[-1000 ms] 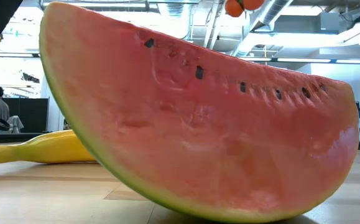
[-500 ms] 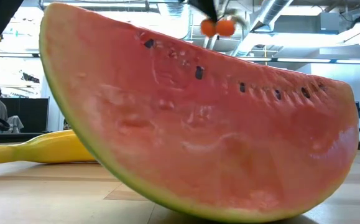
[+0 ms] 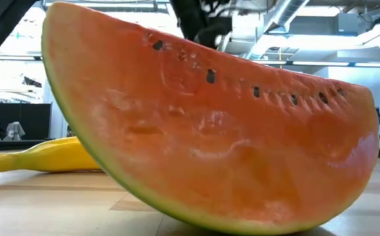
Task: Build produce basket
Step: Put the oranges into the basket
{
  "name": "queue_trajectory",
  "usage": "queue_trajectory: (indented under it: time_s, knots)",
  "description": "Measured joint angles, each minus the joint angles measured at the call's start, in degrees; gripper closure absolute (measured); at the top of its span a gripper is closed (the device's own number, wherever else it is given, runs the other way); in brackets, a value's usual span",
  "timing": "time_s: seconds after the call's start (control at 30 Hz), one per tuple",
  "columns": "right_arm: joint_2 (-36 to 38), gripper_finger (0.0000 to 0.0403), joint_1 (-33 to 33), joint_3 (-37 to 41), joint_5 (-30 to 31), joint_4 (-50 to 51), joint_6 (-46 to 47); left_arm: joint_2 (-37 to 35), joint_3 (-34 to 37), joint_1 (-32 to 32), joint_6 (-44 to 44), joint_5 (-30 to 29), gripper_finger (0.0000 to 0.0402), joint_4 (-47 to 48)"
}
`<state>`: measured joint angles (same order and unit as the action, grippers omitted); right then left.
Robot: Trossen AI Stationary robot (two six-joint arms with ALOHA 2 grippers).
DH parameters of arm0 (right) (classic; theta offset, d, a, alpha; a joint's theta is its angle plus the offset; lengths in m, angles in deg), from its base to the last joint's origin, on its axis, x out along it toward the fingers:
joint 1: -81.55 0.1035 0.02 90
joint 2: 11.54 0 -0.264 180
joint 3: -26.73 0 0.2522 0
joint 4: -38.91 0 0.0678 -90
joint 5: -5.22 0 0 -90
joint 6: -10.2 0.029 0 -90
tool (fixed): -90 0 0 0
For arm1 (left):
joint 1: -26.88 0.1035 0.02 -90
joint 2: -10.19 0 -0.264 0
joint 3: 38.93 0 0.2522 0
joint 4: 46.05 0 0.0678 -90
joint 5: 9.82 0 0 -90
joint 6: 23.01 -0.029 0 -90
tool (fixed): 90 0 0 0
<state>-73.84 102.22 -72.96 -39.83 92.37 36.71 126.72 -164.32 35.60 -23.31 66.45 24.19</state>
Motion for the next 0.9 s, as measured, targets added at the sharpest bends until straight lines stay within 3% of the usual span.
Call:
queue_trajectory:
  time_s: [0.33, 0.7, 0.9]
  knots:
    - [0.02, 0.0203, 0.21, 0.0, 0.2, 0.34, 0.52, 0.0, 4.94, 4.86, -2.09, -1.26, 0.0401, -6.53]
    - [0.02, 0.0205, 0.19, 0.0, 0.17, 0.12, 0.63, 2.04, 4.84, 10.9, -1.79, 10.87, 0.0401, -13.46]
    - [-0.44, 0.0204, 0.19, 0.07, 0.15, 0.21, 0.94, 3.76, 4.96, 11.86, -1.39, 14.68, 0.0401, -15.95]
